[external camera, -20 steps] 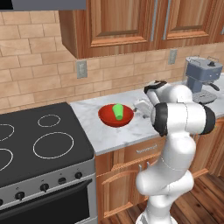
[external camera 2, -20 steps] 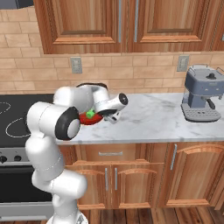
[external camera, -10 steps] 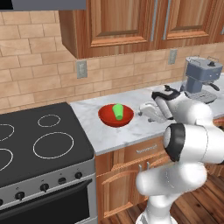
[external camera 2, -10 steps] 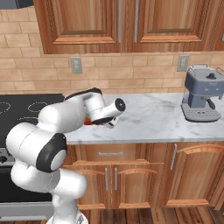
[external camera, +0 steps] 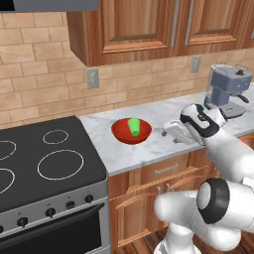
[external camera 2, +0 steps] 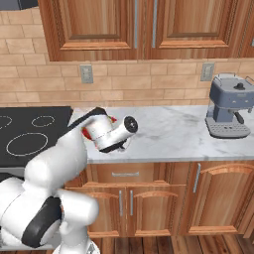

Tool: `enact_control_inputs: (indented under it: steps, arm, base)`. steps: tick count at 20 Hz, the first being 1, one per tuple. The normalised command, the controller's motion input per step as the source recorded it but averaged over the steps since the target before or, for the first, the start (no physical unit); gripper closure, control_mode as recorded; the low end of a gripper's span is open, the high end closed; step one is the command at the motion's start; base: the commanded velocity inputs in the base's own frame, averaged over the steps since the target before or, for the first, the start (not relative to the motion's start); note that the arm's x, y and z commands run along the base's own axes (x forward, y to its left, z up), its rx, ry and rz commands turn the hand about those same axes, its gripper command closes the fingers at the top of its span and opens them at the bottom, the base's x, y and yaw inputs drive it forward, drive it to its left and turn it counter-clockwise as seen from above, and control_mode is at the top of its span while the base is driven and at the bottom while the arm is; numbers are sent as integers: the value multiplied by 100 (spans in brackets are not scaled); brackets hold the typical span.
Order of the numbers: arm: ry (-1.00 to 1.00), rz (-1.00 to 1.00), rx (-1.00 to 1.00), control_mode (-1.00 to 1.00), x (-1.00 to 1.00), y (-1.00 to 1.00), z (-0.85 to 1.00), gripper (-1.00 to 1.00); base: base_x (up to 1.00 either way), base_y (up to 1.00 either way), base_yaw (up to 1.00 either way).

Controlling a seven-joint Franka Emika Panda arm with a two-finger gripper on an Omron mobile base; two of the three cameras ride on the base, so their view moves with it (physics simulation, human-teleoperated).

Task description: Place the cup inside the bowl on the dining table and move the bowl to any counter.

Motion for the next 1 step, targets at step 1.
enact_control_inputs:
  steps: [1]
  arm:
    - [0,0,0,-100,-59,0,19,-100]
  base:
    - [0,0,0]
